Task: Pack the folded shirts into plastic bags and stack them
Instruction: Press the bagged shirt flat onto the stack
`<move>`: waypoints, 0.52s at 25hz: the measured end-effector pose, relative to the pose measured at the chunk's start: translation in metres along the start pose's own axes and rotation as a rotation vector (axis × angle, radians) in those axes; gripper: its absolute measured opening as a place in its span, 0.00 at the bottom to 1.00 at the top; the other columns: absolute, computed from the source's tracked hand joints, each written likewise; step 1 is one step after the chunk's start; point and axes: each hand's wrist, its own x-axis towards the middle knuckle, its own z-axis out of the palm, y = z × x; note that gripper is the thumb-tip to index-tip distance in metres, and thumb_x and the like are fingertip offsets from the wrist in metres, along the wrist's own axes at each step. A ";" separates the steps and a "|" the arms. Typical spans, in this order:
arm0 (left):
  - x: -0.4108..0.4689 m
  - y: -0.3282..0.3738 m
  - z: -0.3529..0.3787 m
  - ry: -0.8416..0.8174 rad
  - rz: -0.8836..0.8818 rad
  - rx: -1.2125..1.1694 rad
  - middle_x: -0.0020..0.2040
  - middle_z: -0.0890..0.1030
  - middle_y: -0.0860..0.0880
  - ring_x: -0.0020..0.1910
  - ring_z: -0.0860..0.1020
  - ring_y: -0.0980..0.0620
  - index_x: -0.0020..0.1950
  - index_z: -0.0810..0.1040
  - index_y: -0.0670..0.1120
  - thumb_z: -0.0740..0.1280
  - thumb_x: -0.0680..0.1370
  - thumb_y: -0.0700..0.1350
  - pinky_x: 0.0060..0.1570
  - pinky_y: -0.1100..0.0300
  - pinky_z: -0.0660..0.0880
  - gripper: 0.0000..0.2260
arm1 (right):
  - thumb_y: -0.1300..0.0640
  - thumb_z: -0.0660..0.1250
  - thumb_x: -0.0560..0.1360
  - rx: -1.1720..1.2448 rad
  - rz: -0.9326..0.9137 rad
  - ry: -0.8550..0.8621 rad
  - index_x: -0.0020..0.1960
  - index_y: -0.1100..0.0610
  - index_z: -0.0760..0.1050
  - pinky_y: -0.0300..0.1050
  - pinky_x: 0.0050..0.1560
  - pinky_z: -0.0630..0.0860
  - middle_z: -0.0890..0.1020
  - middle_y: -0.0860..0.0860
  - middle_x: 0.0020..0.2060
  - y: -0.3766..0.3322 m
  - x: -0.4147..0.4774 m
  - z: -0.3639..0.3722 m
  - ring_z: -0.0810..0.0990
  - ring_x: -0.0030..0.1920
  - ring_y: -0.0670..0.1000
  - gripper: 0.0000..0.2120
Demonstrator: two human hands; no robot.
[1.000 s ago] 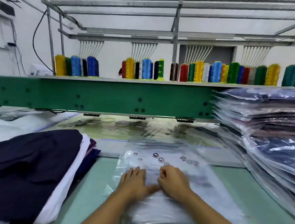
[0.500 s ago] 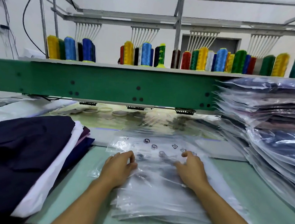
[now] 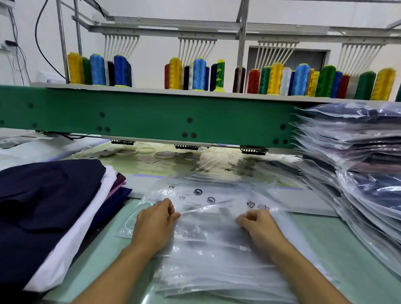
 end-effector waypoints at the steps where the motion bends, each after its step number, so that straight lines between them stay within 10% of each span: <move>1: -0.001 0.004 -0.002 -0.006 0.037 0.024 0.39 0.76 0.57 0.44 0.77 0.51 0.43 0.70 0.55 0.67 0.81 0.53 0.43 0.53 0.67 0.09 | 0.63 0.69 0.76 0.048 0.001 0.016 0.41 0.61 0.81 0.40 0.33 0.72 0.81 0.49 0.28 -0.003 -0.002 0.000 0.77 0.29 0.46 0.06; 6: -0.016 0.057 -0.002 -0.176 0.480 -0.184 0.56 0.79 0.60 0.57 0.77 0.58 0.55 0.75 0.56 0.70 0.77 0.59 0.58 0.57 0.74 0.11 | 0.63 0.65 0.76 0.314 0.094 0.139 0.52 0.56 0.74 0.38 0.24 0.65 0.78 0.52 0.29 -0.017 -0.007 0.008 0.73 0.25 0.47 0.06; 13: -0.030 0.090 0.019 0.000 0.643 -0.105 0.51 0.83 0.56 0.46 0.80 0.50 0.53 0.79 0.53 0.66 0.81 0.54 0.43 0.51 0.77 0.06 | 0.61 0.61 0.78 0.438 0.207 0.030 0.58 0.57 0.69 0.39 0.24 0.64 0.76 0.54 0.30 -0.028 -0.014 0.018 0.70 0.23 0.48 0.08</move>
